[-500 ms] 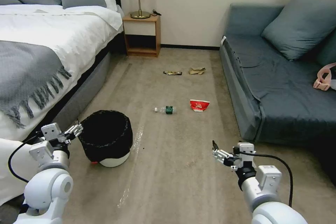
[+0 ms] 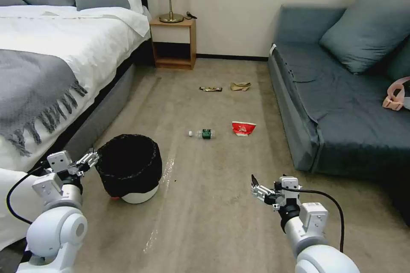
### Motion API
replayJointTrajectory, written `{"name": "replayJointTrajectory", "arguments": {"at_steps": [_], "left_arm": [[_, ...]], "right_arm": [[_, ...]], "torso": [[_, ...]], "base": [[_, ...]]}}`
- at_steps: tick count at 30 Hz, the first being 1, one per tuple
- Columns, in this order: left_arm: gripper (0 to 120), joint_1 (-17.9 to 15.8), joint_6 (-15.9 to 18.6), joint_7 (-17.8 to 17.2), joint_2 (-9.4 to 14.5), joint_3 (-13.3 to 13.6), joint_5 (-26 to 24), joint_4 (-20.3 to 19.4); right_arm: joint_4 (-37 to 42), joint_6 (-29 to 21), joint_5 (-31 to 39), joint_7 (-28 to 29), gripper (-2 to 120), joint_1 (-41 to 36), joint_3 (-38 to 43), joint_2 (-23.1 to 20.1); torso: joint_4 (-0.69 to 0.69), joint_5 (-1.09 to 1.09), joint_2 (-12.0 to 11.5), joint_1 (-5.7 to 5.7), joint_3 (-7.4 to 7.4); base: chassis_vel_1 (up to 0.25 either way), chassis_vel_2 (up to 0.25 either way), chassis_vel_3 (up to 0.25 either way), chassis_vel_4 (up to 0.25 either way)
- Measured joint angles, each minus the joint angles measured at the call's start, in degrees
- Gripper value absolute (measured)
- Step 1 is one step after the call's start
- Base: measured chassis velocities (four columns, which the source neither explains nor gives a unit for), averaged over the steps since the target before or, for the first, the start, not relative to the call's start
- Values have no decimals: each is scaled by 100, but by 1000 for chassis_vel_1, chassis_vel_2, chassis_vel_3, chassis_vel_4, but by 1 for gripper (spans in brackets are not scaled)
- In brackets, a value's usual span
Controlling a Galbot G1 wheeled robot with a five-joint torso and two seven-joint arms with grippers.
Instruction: Pick up the trash bin, then pick up the garbage on the floor and place it into the trash bin.
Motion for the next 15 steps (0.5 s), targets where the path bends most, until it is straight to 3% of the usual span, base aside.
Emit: {"name": "replayJointTrajectory", "arguments": {"at_steps": [7,15], "left_arm": [[100,-125,142,-98,204,-37,-192,70],[100,-288,243,-152,210,38,-200,249]], "right_arm": [[-31,-19,-129,-28,100,-57,-8,7],[-71,40,-182,-38,100,-88,-42,44]], "torso": [[0,0,0,0,0],[0,0,0,0,0]], "base": [[0,0,0,0],[0,0,0,0]]}}
